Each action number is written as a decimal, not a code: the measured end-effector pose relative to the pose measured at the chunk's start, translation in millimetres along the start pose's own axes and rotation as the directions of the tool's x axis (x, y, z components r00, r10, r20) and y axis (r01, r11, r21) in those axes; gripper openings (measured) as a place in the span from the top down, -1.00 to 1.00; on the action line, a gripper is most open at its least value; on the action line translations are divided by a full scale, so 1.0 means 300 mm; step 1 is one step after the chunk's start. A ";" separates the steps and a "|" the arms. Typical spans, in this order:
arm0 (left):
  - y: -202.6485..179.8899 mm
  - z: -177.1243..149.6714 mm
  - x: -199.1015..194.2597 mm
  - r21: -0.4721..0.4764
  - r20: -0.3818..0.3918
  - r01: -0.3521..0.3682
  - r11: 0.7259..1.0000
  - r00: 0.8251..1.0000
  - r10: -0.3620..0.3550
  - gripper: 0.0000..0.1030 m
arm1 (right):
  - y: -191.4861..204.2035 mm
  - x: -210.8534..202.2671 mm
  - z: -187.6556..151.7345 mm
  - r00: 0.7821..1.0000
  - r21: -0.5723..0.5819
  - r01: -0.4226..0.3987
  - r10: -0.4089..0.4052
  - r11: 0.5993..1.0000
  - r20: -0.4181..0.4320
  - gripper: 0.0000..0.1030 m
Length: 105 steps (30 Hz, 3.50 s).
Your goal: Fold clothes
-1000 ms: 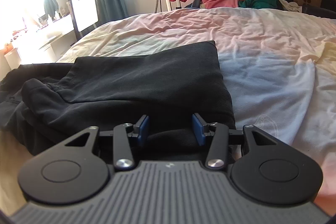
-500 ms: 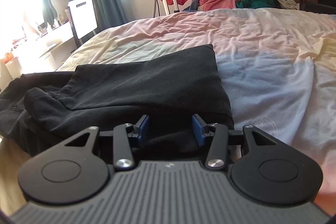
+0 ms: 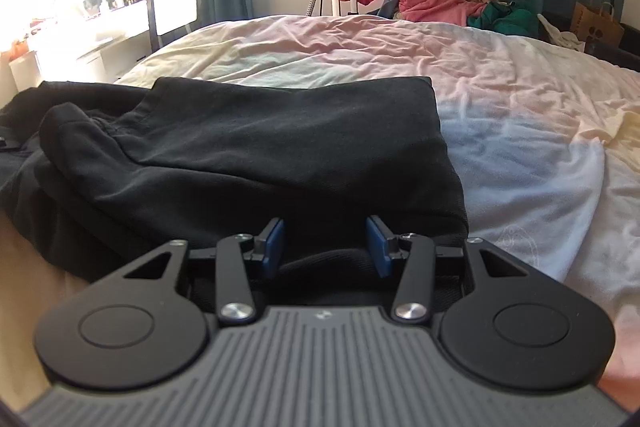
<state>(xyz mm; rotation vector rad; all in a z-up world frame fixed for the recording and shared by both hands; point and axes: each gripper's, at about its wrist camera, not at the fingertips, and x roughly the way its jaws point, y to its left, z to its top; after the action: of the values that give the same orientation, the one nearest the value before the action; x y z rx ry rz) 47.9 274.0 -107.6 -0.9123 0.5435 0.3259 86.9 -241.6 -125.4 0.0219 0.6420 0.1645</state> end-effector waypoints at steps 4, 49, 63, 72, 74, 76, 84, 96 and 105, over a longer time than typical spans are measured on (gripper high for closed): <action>-0.124 -0.006 -0.043 0.153 0.055 -0.044 0.987 0.998 0.036 0.65 | -0.004 -0.002 0.007 1.000 0.017 -0.004 0.004 1.000 -0.007 0.08; -0.882 -1.303 -0.121 0.974 0.129 -0.170 -0.148 0.959 -0.252 -0.79 | -0.570 -0.127 0.013 0.964 0.781 -0.245 0.227 0.575 0.136 -0.52; -0.595 -0.780 -0.026 0.679 -0.181 0.111 0.726 0.983 0.020 -0.58 | -0.461 -0.029 -0.058 0.967 0.756 -0.210 0.248 0.620 0.064 -0.69; -0.605 -0.842 -0.058 0.728 -0.104 0.054 0.684 0.994 0.032 -0.57 | -0.443 0.080 -0.078 0.946 0.743 -0.249 0.321 0.621 0.049 -1.00; -0.595 -0.841 -0.064 0.718 -0.109 0.057 0.694 0.994 0.032 -0.57 | -0.450 0.093 -0.071 0.926 0.754 -0.303 0.368 0.583 0.087 -1.00; -0.605 -0.843 -0.042 0.714 -0.109 0.056 0.698 0.994 0.032 -0.57 | -0.449 0.086 -0.052 0.906 0.748 -0.360 0.400 0.558 0.137 -1.00; -0.604 -0.835 -0.002 0.702 -0.105 0.046 0.711 0.994 0.038 -0.57 | -0.447 0.031 0.001 0.872 0.727 -0.453 0.425 0.517 0.242 -1.00; -0.578 -0.768 -0.090 0.579 -0.194 0.129 0.805 0.981 -0.018 -0.55 | -0.391 0.065 -0.016 0.943 0.685 -0.275 0.328 0.675 0.056 -0.13; -0.473 -0.582 -0.114 0.145 -0.299 0.414 0.899 0.884 -0.359 -0.99 | -0.380 0.025 0.006 0.951 0.672 -0.275 0.297 0.687 0.086 -0.03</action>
<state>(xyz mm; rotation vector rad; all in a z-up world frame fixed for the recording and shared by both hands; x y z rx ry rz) 35.7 48.3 -80.6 -0.8449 0.6124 -0.2206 110.5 -352.9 -136.6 0.8463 0.6975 0.2256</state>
